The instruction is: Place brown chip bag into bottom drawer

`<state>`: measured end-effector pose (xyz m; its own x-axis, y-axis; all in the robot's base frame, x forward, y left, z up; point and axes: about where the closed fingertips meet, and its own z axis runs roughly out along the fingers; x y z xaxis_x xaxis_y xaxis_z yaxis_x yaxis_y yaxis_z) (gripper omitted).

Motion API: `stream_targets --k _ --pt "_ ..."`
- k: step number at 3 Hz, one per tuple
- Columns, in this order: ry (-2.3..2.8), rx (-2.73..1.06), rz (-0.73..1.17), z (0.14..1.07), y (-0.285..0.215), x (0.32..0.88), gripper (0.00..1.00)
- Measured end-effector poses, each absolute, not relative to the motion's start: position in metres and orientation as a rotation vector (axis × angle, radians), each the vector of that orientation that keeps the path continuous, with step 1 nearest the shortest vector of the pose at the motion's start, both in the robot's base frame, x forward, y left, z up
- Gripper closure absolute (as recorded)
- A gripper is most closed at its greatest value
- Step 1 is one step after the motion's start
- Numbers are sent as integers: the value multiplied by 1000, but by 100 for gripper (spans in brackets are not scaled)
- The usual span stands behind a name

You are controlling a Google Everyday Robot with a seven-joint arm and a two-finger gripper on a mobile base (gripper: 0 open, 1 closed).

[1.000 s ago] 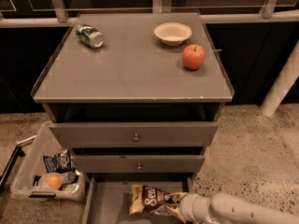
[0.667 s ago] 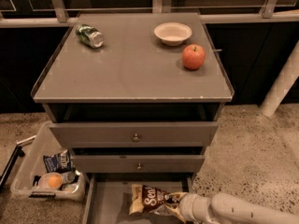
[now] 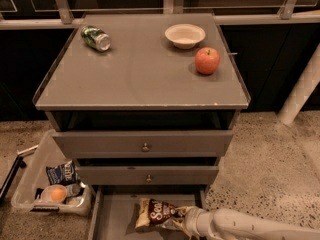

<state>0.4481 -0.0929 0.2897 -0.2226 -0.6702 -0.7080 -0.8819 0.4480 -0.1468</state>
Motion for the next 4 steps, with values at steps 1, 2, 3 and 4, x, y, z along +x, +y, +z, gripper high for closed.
stream_targets --k 1,2,3,4 --pt "1972 -1294 314 252 -89 460 100" --pt "1961 -1286 270 221 -89 470 100" --pt "1947 -1287 260 198 -84 471 100" --pt "1945 -1287 275 185 -79 471 100"
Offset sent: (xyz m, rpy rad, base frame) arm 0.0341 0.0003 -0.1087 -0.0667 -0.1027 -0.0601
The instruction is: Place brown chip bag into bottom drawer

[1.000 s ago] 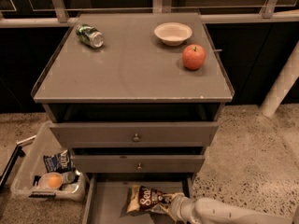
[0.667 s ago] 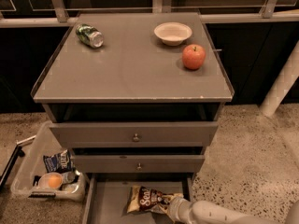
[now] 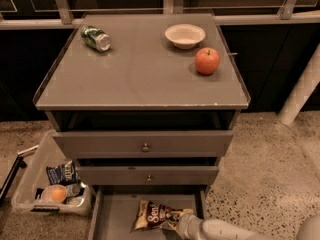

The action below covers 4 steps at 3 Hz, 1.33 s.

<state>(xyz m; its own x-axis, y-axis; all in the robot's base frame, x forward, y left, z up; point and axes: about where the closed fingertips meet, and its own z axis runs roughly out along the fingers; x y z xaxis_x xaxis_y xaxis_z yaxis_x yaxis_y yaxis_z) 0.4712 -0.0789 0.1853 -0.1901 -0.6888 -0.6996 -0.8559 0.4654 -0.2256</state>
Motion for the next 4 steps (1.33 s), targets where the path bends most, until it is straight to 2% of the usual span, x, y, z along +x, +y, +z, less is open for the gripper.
stream_targets --k 1,4 --pt "1945 -1287 275 185 -79 471 81" --pt "1945 -1287 275 185 -79 471 11"
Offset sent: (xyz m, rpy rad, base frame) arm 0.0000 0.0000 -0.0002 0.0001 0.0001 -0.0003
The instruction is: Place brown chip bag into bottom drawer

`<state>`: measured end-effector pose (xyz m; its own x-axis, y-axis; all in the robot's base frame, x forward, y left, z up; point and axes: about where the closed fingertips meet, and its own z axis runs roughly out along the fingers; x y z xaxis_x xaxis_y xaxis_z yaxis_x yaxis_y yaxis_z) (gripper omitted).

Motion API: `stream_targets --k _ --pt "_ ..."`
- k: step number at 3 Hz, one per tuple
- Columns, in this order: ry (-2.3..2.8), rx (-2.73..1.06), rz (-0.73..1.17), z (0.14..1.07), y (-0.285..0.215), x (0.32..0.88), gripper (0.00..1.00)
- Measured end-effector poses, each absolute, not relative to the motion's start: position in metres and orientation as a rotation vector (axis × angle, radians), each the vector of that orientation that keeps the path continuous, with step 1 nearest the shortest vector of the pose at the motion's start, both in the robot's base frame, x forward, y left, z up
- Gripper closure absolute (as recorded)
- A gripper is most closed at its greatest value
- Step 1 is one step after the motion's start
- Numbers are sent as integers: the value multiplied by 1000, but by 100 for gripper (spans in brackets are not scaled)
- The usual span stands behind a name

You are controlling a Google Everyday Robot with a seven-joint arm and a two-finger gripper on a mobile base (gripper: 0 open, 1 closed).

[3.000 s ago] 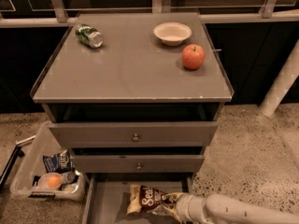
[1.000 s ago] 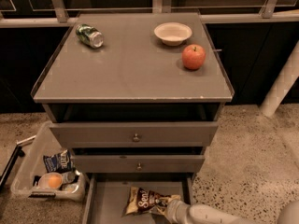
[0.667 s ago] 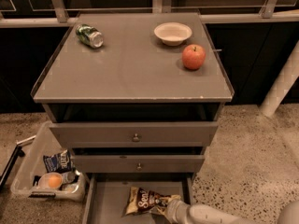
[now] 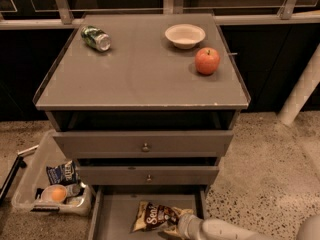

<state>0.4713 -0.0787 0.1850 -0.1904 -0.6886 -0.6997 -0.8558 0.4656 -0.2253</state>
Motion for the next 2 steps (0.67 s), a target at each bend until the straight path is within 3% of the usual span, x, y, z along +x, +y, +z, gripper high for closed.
stream_targets --k 1,2 --pt "1945 -1287 276 185 -79 471 0" --pt "1945 -1287 276 185 -79 471 0"
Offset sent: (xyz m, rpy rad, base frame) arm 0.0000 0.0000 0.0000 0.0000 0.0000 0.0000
